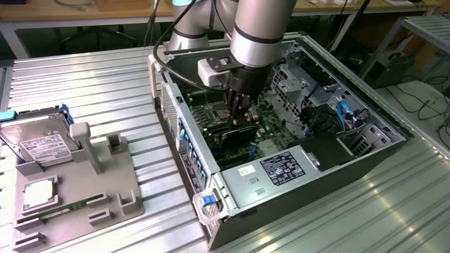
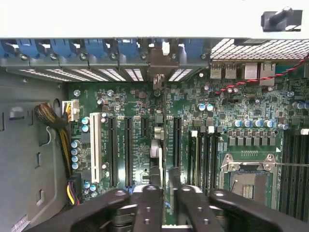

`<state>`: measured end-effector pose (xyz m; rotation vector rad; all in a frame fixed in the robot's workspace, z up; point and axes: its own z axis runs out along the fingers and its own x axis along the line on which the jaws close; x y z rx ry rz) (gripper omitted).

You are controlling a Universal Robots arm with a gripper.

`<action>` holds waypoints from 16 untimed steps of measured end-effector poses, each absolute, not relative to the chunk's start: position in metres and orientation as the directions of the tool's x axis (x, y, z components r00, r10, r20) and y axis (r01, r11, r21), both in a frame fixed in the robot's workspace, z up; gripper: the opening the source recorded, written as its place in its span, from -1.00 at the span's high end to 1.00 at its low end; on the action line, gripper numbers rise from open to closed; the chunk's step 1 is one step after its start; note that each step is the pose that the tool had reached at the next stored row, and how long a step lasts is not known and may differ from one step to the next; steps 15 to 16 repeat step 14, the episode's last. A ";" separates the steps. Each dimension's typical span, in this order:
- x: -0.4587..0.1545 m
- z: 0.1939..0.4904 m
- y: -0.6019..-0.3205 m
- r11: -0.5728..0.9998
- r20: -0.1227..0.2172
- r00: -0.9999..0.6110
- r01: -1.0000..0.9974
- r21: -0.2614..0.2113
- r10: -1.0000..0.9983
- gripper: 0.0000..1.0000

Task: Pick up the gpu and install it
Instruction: 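Insert the gpu into the slot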

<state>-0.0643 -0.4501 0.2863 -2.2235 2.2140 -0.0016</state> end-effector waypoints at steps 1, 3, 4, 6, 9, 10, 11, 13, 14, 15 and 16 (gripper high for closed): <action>-0.064 0.286 -0.450 -0.004 -0.002 0.004 -1.000 -0.003 -1.000 0.79; -0.064 0.286 -0.450 -0.004 -0.002 0.004 -1.000 -0.003 -1.000 0.79; -0.064 0.286 -0.450 -0.004 -0.002 0.004 -1.000 -0.003 -1.000 0.79; -0.064 0.286 -0.450 -0.004 -0.002 0.004 -1.000 -0.003 -1.000 0.79; -0.064 0.286 -0.450 -0.004 -0.002 0.004 -1.000 -0.003 -1.000 0.79; -0.064 0.286 -0.450 -0.004 -0.002 0.004 -1.000 -0.003 -1.000 0.79; -0.064 0.286 -0.450 -0.004 -0.002 0.004 -1.000 -0.003 -1.000 0.79; -0.064 0.286 -0.450 -0.004 -0.002 0.004 -1.000 -0.003 -1.000 0.79; -0.064 0.286 -0.450 -0.004 -0.002 0.004 -1.000 -0.003 -1.000 0.79; -0.064 0.286 -0.450 -0.004 -0.002 0.004 -1.000 -0.003 -1.000 0.79; -0.064 0.286 -0.450 -0.004 -0.002 0.004 -1.000 -0.003 -1.000 0.79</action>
